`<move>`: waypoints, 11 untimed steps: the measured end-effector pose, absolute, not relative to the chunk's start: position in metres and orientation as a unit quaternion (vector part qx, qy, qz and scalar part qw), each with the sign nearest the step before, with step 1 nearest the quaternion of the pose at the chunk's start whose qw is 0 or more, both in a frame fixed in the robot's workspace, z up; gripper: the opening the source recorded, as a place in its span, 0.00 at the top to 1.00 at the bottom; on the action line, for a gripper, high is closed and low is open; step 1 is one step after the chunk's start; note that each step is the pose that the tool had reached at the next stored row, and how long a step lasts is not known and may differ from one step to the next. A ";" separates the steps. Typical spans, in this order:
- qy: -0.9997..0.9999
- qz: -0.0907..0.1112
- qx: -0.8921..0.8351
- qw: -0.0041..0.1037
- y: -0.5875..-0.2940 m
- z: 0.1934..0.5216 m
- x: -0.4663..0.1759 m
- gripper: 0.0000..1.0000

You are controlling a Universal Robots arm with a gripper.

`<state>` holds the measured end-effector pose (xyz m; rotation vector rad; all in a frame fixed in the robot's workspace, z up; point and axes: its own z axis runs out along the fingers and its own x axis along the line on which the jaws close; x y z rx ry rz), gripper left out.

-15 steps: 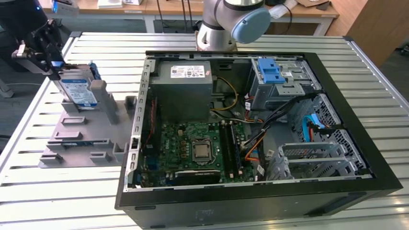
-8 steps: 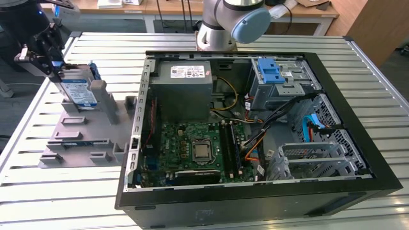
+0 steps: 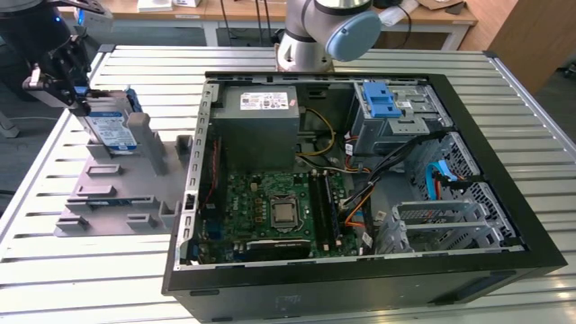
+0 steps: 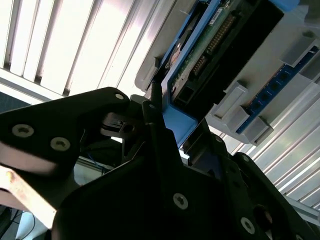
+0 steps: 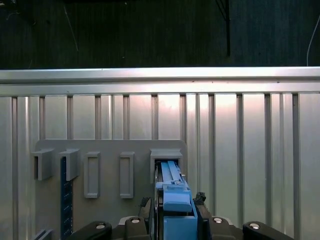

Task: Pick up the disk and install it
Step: 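Pick up the disk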

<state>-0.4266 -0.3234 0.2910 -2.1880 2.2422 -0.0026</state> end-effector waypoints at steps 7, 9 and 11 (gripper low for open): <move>0.716 -0.001 -0.698 0.004 -0.323 0.291 -0.427 0.59; 0.716 -0.001 -0.698 0.004 -0.323 0.291 -0.427 0.64; 0.716 -0.001 -0.698 0.004 -0.323 0.291 -0.427 0.64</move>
